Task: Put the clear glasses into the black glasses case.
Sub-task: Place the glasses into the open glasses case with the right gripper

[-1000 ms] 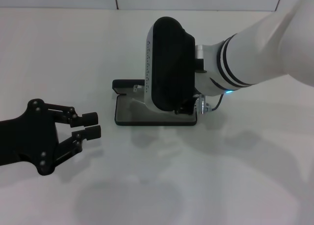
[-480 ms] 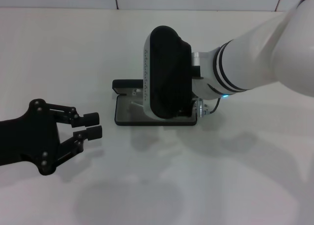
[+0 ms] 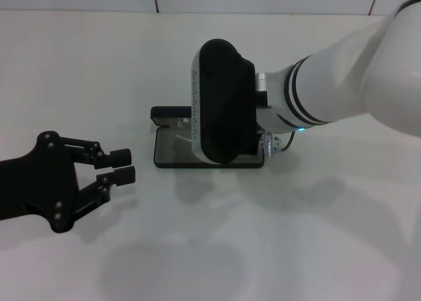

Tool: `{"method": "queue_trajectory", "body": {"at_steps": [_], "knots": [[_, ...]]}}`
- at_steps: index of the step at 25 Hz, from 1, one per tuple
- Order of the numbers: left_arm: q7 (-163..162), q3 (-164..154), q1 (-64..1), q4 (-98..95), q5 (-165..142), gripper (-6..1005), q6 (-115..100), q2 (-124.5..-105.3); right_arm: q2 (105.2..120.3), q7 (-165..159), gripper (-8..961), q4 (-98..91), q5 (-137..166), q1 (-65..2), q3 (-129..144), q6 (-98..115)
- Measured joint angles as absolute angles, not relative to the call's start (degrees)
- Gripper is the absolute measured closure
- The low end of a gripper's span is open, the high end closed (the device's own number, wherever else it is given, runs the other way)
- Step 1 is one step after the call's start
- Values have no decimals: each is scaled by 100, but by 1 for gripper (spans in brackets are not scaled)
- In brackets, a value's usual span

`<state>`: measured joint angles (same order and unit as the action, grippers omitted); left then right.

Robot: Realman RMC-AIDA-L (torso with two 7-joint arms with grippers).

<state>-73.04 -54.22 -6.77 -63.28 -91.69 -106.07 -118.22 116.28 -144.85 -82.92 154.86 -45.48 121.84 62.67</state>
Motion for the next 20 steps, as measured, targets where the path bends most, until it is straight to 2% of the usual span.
{"method": "queue_trajectory", "body": {"at_steps": [20], "knots": [[-7304, -5423, -677, -6329, -9167, 833, -10608, -11830, 11628, -14502, 900, -8112, 15444, -4490, 12279, 5863]]}}
